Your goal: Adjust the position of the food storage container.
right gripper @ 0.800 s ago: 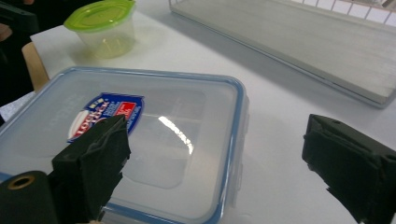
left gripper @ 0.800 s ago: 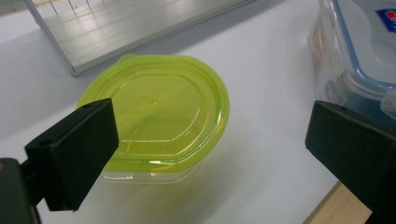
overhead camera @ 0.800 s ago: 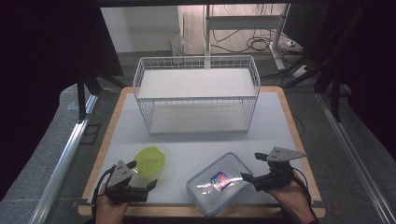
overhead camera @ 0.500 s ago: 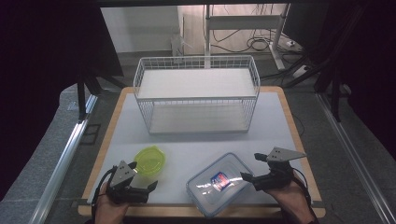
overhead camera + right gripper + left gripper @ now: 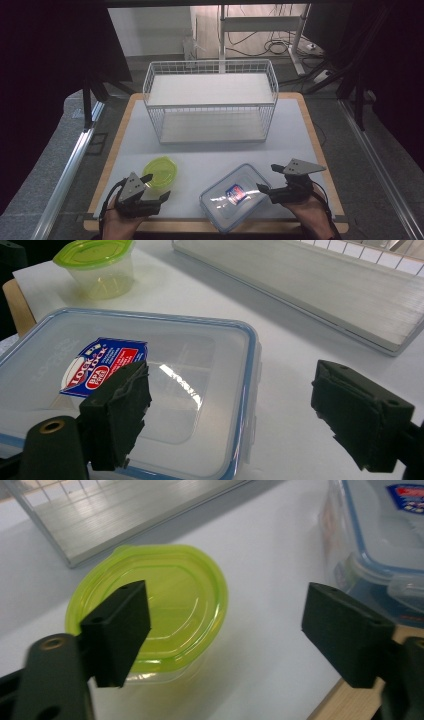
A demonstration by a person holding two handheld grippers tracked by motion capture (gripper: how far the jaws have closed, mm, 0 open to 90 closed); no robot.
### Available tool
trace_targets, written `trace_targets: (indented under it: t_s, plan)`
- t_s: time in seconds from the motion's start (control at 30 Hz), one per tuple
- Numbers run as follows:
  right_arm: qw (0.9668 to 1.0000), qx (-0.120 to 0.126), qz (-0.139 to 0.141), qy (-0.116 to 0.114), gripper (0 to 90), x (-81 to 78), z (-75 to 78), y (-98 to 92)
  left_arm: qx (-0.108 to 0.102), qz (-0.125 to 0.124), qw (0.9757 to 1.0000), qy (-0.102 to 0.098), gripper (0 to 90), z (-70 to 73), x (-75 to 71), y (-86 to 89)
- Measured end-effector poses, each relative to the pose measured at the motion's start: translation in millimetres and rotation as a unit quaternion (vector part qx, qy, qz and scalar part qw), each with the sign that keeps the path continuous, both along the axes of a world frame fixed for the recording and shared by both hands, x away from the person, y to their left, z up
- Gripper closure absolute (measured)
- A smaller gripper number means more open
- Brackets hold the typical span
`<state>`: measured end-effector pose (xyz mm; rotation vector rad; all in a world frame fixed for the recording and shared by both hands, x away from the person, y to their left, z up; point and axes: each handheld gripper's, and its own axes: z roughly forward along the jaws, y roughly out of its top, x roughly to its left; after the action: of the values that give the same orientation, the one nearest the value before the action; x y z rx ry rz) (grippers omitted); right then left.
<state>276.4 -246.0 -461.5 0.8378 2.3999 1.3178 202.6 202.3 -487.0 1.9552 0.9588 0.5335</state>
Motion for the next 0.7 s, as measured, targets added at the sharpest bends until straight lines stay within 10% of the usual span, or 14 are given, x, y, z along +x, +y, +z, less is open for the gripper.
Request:
trace_targets:
  t_s: [0.4, 0.7]
  plan:
    - [1.0000, -0.001, -0.005, -0.008, 17.2, -0.8, 0.0, 1.3, 0.000, -0.025, 0.9996, 0.014, 72.2, 6.1, 4.5, -14.4]
    - [0.9998, -0.007, -0.015, -0.010, 17.2, -0.5, -0.1, 0.7, -0.002, -0.034, 0.9990, 0.030, 89.7, 2.8, 10.3, -20.2]
